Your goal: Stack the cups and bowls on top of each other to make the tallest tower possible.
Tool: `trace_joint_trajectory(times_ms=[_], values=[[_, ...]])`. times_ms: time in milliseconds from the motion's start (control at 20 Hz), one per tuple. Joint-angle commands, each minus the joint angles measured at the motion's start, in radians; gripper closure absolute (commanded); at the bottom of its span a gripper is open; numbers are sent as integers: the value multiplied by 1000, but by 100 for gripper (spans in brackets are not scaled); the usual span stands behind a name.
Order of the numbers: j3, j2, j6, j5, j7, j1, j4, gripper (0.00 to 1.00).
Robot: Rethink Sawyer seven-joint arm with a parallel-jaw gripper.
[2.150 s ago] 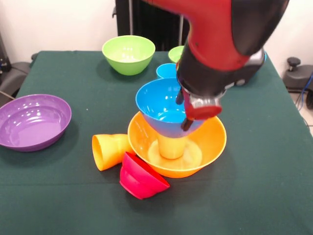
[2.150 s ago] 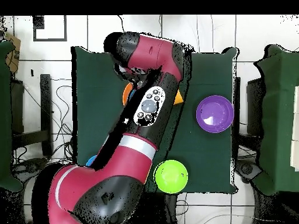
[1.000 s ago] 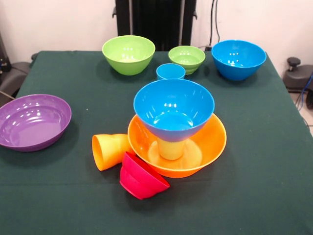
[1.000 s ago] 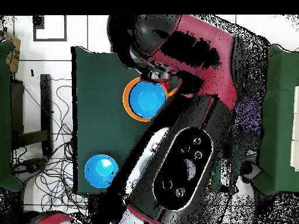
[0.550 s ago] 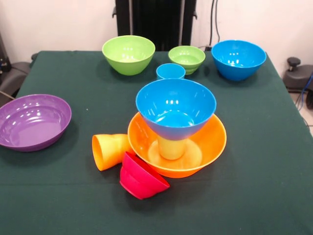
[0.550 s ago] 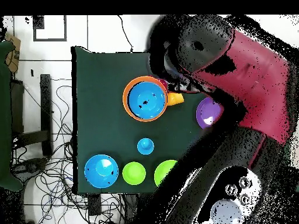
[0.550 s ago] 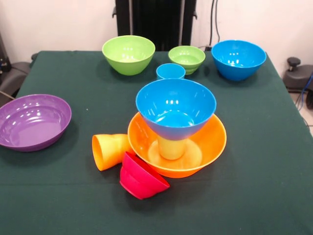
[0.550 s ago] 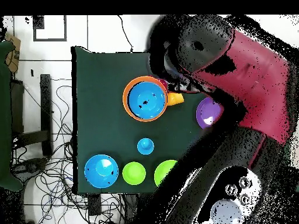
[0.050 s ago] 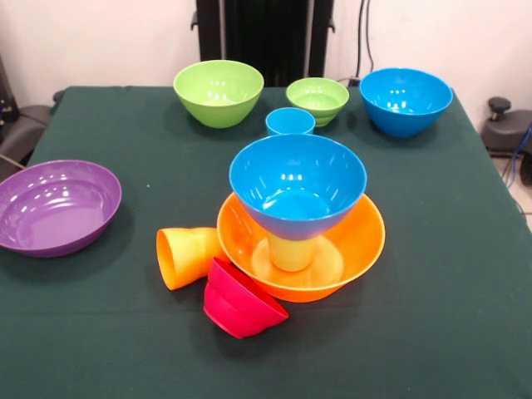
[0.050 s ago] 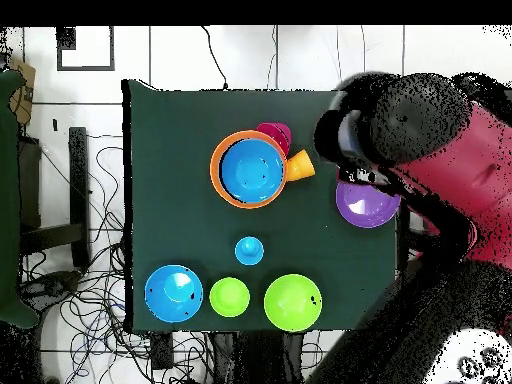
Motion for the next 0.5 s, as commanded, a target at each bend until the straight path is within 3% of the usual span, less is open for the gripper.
trace_joint_trajectory(times_ms=[50,500], values=[[181,-12,-95,-96,-291,-41,178,0],[266,-41,-185,-127,-313,-105,254,0]])
